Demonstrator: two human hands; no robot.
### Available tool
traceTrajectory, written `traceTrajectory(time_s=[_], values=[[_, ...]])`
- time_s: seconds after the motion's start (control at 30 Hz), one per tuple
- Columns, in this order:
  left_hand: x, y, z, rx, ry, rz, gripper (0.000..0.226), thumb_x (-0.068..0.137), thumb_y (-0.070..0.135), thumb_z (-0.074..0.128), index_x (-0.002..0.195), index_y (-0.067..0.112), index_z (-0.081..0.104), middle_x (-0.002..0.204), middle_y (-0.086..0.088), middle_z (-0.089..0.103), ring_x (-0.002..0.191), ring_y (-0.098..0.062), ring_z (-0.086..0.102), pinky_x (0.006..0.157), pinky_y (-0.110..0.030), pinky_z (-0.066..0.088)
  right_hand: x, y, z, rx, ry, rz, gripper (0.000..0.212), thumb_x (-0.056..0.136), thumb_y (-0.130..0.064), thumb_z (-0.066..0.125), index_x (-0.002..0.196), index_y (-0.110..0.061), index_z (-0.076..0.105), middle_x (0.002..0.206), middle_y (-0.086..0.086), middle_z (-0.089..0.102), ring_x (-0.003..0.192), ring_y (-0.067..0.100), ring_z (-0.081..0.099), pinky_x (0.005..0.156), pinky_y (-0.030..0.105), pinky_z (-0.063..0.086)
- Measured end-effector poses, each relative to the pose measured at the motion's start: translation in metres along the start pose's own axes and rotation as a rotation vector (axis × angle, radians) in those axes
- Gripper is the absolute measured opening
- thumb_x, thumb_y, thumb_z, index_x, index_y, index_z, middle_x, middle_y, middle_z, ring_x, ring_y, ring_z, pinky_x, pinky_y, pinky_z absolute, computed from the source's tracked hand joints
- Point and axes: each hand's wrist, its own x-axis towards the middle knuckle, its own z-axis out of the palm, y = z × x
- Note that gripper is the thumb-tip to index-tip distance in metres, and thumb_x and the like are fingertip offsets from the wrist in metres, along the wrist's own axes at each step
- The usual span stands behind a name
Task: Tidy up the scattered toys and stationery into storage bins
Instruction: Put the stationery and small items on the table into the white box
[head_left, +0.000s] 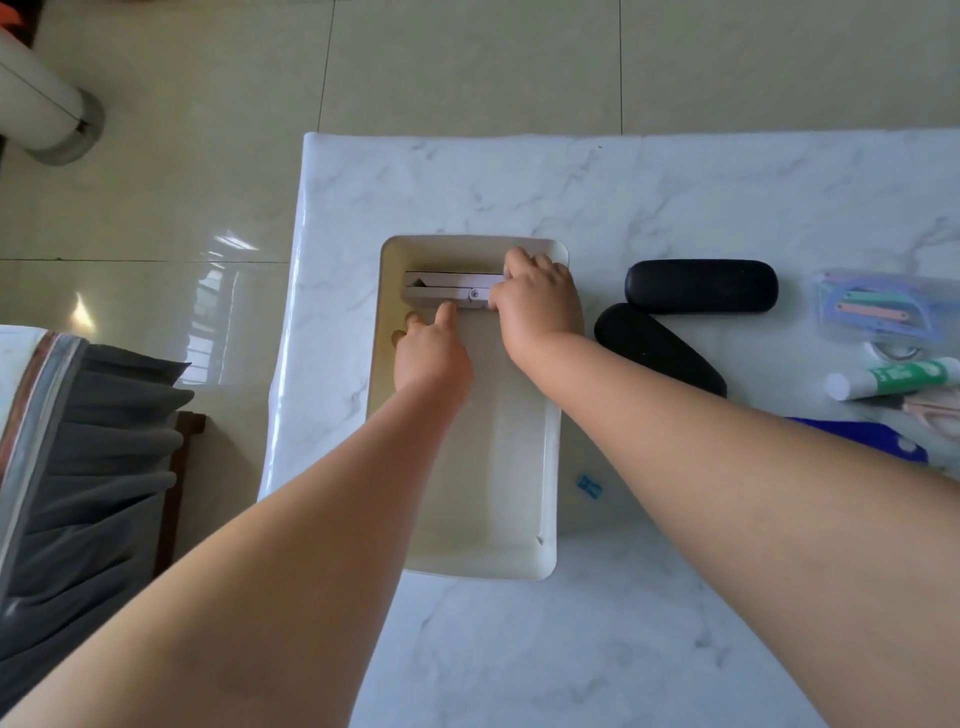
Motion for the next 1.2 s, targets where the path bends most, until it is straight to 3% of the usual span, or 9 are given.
traceTrajectory(time_s=[0.17, 0.27, 0.33, 0.53, 0.67, 0.77, 0.9, 1.03, 1.2], values=[[-0.011, 0.016, -0.007, -0.183, 0.112, -0.099, 0.043, 0.086, 0.002, 0.038, 0.127, 0.015, 0.043, 0.124, -0.015, 0.047, 0.117, -0.033, 0.044, 0.081, -0.033, 0.039, -0.002, 0.012, -0.017, 0.276, -0.135, 0.053, 0.029, 0.085, -0.003, 0.052, 0.109, -0.011, 0.067, 0.122, 0.007, 0.057, 0.114, 0.027, 0.051, 0.090, 0.029, 0.044], [-0.023, 0.045, -0.014, -0.233, 0.274, 0.036, 0.039, 0.084, -0.002, 0.039, 0.119, 0.014, 0.048, 0.121, -0.010, 0.049, 0.114, -0.027, 0.041, 0.078, -0.026, 0.030, -0.017, 0.038, -0.043, 0.244, 0.233, -0.047, 0.032, 0.071, 0.010, 0.051, 0.087, -0.010, 0.069, 0.101, 0.008, 0.060, 0.098, 0.032, 0.052, 0.077, 0.032, 0.039], [-0.029, 0.068, -0.017, -0.244, 0.339, 0.176, 0.036, 0.083, -0.002, 0.042, 0.114, 0.014, 0.050, 0.117, -0.008, 0.051, 0.111, -0.026, 0.041, 0.081, -0.026, 0.032, -0.024, 0.065, -0.051, 0.168, 0.326, 0.070, 0.038, 0.071, 0.012, 0.047, 0.096, -0.012, 0.064, 0.105, 0.010, 0.057, 0.099, 0.032, 0.050, 0.079, 0.034, 0.037], [-0.047, 0.139, 0.002, -0.118, 0.269, 0.472, 0.058, 0.073, -0.004, 0.046, 0.126, 0.019, 0.049, 0.121, -0.008, 0.049, 0.112, -0.028, 0.040, 0.089, -0.033, 0.037, -0.048, 0.153, -0.033, -0.053, 0.025, 0.301, 0.057, 0.083, -0.008, 0.054, 0.138, -0.019, 0.041, 0.137, 0.008, 0.044, 0.128, 0.032, 0.036, 0.110, 0.039, 0.027], [-0.053, 0.157, 0.025, -0.016, 0.150, 0.450, 0.061, 0.078, 0.000, 0.044, 0.135, 0.021, 0.040, 0.125, -0.008, 0.046, 0.116, -0.029, 0.038, 0.095, -0.034, 0.038, -0.052, 0.179, -0.024, -0.116, -0.077, 0.343, 0.076, 0.082, -0.007, 0.057, 0.148, -0.022, 0.024, 0.154, 0.005, 0.024, 0.143, 0.030, 0.019, 0.119, 0.046, 0.008], [-0.057, 0.163, 0.035, -0.004, 0.114, 0.409, 0.060, 0.079, 0.000, 0.043, 0.135, 0.020, 0.039, 0.126, -0.009, 0.044, 0.118, -0.030, 0.036, 0.095, -0.035, 0.037, -0.045, 0.187, -0.025, -0.160, -0.024, 0.329, 0.064, 0.083, -0.006, 0.055, 0.142, -0.021, 0.033, 0.142, 0.010, 0.035, 0.133, 0.033, 0.031, 0.119, 0.048, 0.010], [-0.065, 0.171, 0.041, 0.011, 0.079, 0.385, 0.062, 0.078, -0.001, 0.043, 0.137, 0.019, 0.037, 0.126, -0.010, 0.043, 0.120, -0.030, 0.035, 0.096, -0.035, 0.039, -0.043, 0.192, -0.026, -0.072, -0.093, 0.396, 0.053, 0.084, -0.004, 0.057, 0.133, -0.014, 0.039, 0.133, 0.015, 0.035, 0.119, 0.035, 0.042, 0.106, 0.044, 0.034], [-0.072, 0.179, 0.030, 0.064, 0.093, 0.356, 0.072, 0.082, 0.001, 0.047, 0.147, 0.022, 0.024, 0.137, -0.010, 0.036, 0.125, -0.030, 0.031, 0.101, -0.035, 0.037, -0.051, 0.191, -0.043, 0.129, -0.115, 0.488, 0.066, 0.077, -0.028, 0.074, 0.130, -0.014, 0.038, 0.133, 0.013, 0.034, 0.116, 0.033, 0.044, 0.089, 0.042, 0.043], [-0.076, 0.178, 0.003, 0.167, 0.252, 0.392, 0.098, 0.079, -0.001, 0.055, 0.153, 0.032, 0.000, 0.158, -0.016, 0.002, 0.144, -0.033, 0.006, 0.117, -0.037, 0.016, -0.057, 0.171, -0.080, 0.582, -0.021, 0.268, 0.054, 0.079, -0.048, 0.063, 0.127, -0.026, 0.051, 0.115, 0.006, 0.051, 0.097, 0.027, 0.059, 0.078, 0.032, 0.047]])
